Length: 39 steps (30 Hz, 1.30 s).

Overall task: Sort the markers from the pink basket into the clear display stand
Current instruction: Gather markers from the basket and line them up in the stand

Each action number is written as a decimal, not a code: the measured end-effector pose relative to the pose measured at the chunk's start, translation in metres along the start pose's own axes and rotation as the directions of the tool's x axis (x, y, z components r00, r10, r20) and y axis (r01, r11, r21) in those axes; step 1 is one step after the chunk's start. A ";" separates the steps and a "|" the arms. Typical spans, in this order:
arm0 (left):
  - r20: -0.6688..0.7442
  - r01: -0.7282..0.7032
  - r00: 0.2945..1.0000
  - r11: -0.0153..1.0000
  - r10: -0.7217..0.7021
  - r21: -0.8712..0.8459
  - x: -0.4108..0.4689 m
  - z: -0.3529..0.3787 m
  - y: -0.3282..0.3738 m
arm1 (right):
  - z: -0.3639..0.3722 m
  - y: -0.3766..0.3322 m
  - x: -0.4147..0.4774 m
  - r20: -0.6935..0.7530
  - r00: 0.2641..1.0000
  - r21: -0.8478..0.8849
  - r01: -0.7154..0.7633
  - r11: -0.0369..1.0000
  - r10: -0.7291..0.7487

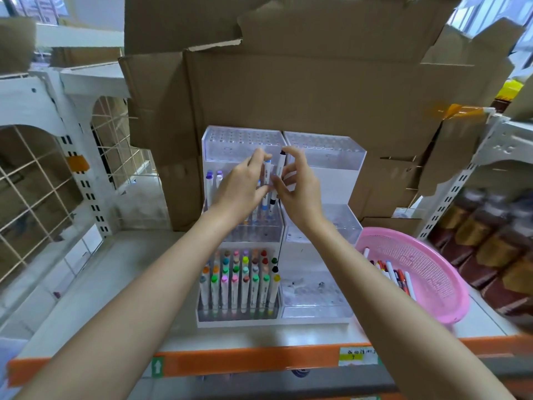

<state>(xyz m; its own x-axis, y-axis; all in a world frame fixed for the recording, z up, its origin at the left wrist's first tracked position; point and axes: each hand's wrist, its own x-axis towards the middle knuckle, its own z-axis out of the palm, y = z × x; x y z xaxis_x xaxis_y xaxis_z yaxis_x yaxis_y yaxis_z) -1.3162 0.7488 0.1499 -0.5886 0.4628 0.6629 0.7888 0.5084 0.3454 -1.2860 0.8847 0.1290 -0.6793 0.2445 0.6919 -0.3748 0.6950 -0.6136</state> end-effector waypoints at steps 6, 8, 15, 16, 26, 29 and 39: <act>-0.017 -0.019 1.000 0.997 0.020 0.076 -0.001 0.001 0.001 | 0.000 0.002 -0.005 0.006 1.000 0.002 -0.007 1.000 0.007; -0.030 -0.031 0.999 0.997 0.033 0.073 -0.002 0.001 0.001 | -0.001 0.002 -0.005 0.003 1.000 0.006 -0.011 1.000 0.011; -0.086 -0.011 0.996 0.994 0.021 0.113 0.003 0.005 -0.008 | -0.002 0.002 -0.006 0.015 1.000 0.004 -0.014 1.000 0.014; -0.098 0.008 0.995 0.995 0.002 0.100 0.003 0.004 -0.009 | -0.002 0.002 -0.006 0.019 1.000 0.004 -0.015 1.000 0.015; -0.047 -0.008 0.999 0.992 0.014 0.125 -0.001 0.006 -0.015 | -0.001 0.002 -0.007 0.024 0.999 0.013 -0.029 1.000 0.029; -0.041 -0.006 0.999 0.994 0.010 0.112 -0.006 0.010 -0.016 | -0.001 0.001 -0.007 0.028 0.999 0.012 -0.031 0.999 0.031; -0.056 -0.059 0.996 0.992 0.065 0.114 -0.010 0.011 -0.017 | 0.001 0.002 -0.010 0.028 1.000 -0.008 -0.011 1.000 0.012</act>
<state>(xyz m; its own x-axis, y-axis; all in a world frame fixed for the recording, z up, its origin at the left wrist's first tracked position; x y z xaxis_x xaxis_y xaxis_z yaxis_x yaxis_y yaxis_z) -1.3260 0.7433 0.1305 -0.5249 0.4537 0.7201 0.7965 0.5602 0.2276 -1.2809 0.8830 0.1203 -0.7010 0.2337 0.6738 -0.3617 0.6978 -0.6183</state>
